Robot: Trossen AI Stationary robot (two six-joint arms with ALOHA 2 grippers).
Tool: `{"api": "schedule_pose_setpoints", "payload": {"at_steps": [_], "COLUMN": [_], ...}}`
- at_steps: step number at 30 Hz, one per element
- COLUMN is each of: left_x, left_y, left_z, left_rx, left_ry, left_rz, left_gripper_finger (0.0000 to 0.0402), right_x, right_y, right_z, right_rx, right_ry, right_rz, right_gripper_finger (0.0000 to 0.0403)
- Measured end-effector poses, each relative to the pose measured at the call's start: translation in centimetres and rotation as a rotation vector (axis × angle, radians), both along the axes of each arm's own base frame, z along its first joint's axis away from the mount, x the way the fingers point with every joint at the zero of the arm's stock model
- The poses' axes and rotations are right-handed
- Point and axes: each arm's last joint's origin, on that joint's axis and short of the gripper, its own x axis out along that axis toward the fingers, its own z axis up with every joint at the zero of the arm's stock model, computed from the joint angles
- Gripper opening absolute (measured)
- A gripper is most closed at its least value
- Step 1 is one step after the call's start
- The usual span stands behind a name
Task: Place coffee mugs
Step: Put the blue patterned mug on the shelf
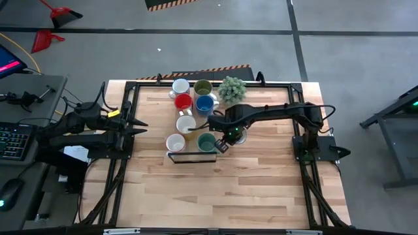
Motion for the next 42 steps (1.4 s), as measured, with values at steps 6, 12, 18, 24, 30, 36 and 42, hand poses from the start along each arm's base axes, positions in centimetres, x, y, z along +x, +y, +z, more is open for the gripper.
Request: {"api": "schedule_pose_setpoints", "payload": {"at_steps": [6, 12, 18, 24, 30, 36, 42], "left_x": [0.0, 0.0, 0.0, 0.0, 0.0, 0.0, 0.0], "left_y": [0.0, 0.0, 0.0, 0.0, 0.0, 0.0, 0.0], "left_z": [0.0, 0.0, 0.0, 0.0, 0.0, 0.0, 0.0], "left_rx": [-0.003, -0.003, -0.003, -0.003, -0.001, -0.001, -0.001], "left_ry": [0.000, 0.000, 0.000, 0.000, 0.000, 0.000, 0.001], "left_rz": [0.000, -0.001, -0.004, -0.004, -0.004, -0.004, -0.004], "left_gripper_finger": [0.0078, 0.0078, 0.0078, 0.0078, 0.0078, 0.0078, 0.0078], "right_x": [-0.3, -0.5, -0.5, -0.2, -0.2, -0.2, 0.0], "right_y": [0.0, 0.0, 0.0, -0.2, -0.6, -1.1, -1.4], "right_z": [-1.2, -2.0, -3.0, -2.8, -2.7, -2.7, -2.7], "right_rx": [0.001, 0.015, 0.026, -0.011, -0.029, -0.029, -0.032], "right_ry": [0.029, 0.039, 0.019, 0.000, -0.005, -0.006, -0.030], "right_rz": [0.001, 0.007, 0.007, 0.021, 0.017, 0.012, 0.014], "right_gripper_finger": [0.0000, 0.0000, 0.0000, 0.0006, 0.0034, 0.0061, 0.0087]}}
